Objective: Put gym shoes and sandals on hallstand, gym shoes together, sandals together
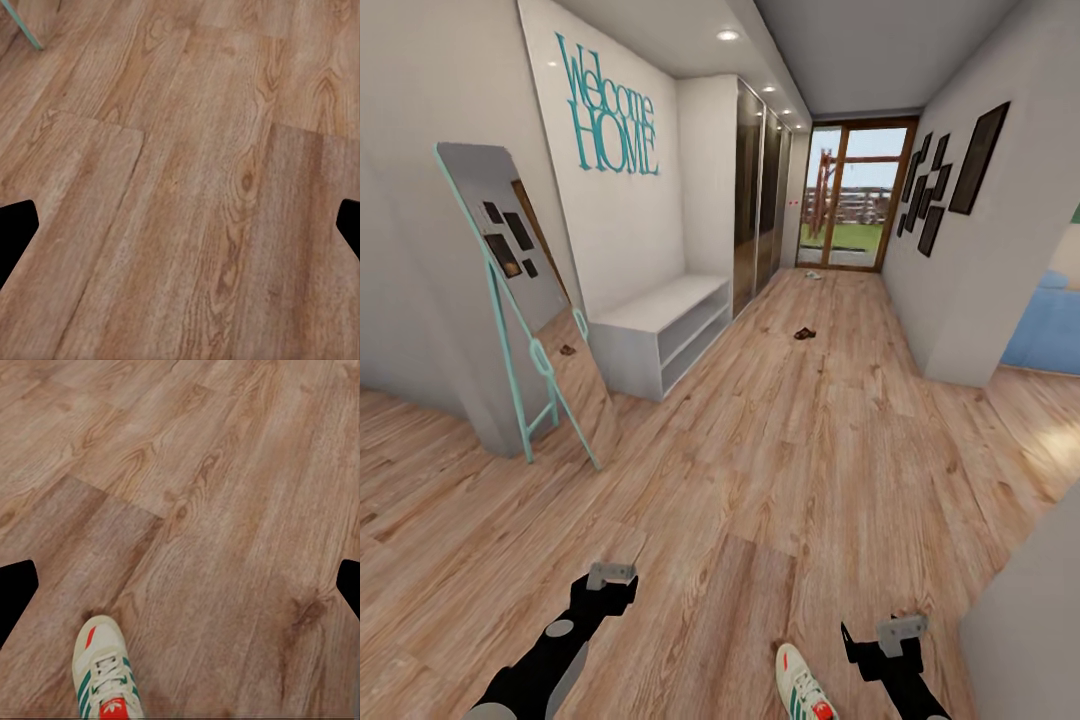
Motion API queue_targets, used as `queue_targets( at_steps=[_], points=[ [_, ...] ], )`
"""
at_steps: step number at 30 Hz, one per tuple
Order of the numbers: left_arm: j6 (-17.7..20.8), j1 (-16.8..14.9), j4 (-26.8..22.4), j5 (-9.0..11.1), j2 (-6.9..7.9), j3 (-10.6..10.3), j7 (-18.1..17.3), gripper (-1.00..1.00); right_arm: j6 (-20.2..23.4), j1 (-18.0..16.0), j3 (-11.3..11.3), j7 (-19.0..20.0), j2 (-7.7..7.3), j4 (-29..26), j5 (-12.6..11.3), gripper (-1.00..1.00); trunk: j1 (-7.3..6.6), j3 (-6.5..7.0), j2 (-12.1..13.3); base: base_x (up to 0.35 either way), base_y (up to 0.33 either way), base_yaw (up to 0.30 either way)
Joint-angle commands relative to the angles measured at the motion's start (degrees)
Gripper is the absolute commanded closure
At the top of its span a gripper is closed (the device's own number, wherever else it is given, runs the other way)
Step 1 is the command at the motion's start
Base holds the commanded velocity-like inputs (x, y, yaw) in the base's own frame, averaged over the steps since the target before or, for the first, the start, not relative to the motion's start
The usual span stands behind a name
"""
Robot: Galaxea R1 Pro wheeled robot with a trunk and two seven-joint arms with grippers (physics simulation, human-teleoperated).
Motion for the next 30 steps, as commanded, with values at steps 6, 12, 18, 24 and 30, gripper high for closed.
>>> queue_targets(
  at_steps=[6, 12, 18, 24, 30],
  points=[
    [-0.2, 0.0, 0.0, 0.0, 0.05, -0.2, 0.0, -1.00, -0.1, 0.0, 0.0, 0.0, 0.00, 1.3, 0.4, -1.00, 1.32, -1.13, -2.4, 0.000, 0.000, 0.000],
    [-0.2, 0.0, -0.7, -0.1, 0.15, -0.5, 0.0, -1.00, -0.1, 0.0, 0.0, 0.0, 0.06, 2.1, 0.4, -1.00, 2.64, -2.37, -4.9, 0.000, 0.000, 0.000],
    [-0.1, 0.0, -0.8, 0.0, 0.17, -0.7, 0.0, -1.00, -0.1, 0.0, -0.1, 0.0, 0.07, 2.3, 0.3, -1.00, 3.95, -3.92, -7.3, 0.000, 0.000, 0.000],
    [-0.2, 0.0, -0.8, -0.1, 0.10, -0.7, -0.1, -1.00, -0.1, 0.0, -0.3, 0.0, 0.06, 2.3, 0.3, -1.00, 5.27, -5.53, -9.7, 0.000, 0.000, 0.000],
    [-0.1, 0.0, -0.9, -0.1, 0.16, -0.7, -0.8, -1.00, -0.1, 0.0, -0.4, 0.0, 0.07, 2.3, 0.3, -1.00, 6.59, -7.15, -12.1, 0.000, 0.000, 0.000]
  ],
)
